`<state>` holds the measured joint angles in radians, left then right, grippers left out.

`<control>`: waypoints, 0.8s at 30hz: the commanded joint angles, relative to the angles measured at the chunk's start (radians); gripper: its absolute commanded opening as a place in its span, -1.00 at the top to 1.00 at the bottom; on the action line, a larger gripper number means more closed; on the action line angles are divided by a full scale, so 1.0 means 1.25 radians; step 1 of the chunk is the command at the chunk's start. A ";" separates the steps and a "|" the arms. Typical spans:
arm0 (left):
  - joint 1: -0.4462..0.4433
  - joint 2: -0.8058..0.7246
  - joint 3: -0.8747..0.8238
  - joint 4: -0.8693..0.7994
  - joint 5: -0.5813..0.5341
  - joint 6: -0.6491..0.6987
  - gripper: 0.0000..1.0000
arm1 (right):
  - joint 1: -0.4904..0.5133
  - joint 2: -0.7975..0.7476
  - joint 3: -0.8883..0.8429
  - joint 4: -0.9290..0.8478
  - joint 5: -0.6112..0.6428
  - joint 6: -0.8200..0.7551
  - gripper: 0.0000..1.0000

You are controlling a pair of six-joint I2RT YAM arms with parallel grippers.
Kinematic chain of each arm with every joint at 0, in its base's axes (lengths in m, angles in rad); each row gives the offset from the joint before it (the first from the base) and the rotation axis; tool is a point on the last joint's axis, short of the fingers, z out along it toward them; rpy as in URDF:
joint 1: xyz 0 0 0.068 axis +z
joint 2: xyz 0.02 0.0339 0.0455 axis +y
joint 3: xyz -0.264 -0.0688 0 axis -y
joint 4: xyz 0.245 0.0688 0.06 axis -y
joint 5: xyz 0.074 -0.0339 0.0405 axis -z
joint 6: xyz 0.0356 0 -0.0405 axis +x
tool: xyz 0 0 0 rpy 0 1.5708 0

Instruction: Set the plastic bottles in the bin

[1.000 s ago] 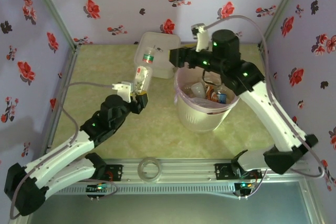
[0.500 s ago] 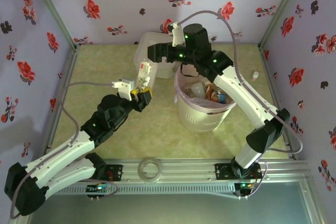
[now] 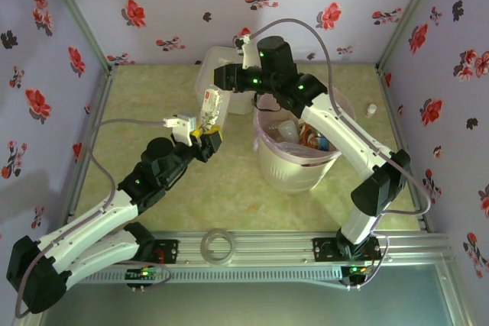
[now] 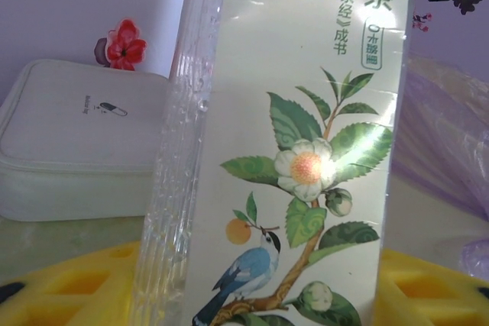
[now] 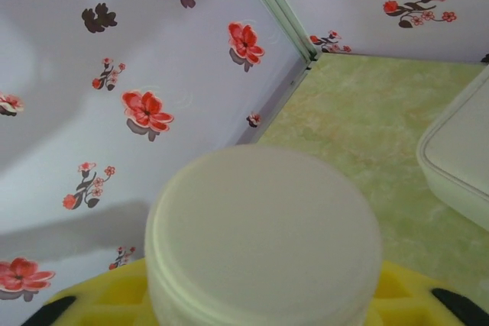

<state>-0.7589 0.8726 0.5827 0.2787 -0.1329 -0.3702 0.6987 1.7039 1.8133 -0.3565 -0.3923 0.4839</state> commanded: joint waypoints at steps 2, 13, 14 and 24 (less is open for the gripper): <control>-0.002 -0.007 -0.018 0.045 0.007 -0.008 1.00 | 0.004 -0.003 0.017 0.037 0.001 -0.007 0.34; -0.002 -0.036 -0.036 0.017 -0.010 -0.009 -0.99 | 0.004 -0.018 0.022 0.063 -0.001 -0.009 0.51; 0.000 -0.040 -0.039 0.012 -0.013 -0.008 -1.00 | 0.004 -0.019 0.028 0.057 0.000 -0.013 0.51; 0.010 -0.062 -0.050 -0.042 -0.055 -0.019 -0.99 | 0.002 -0.024 0.142 -0.054 0.026 -0.096 0.54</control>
<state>-0.7551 0.8135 0.5327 0.2489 -0.1612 -0.3851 0.6994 1.7039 1.9179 -0.3836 -0.3832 0.4259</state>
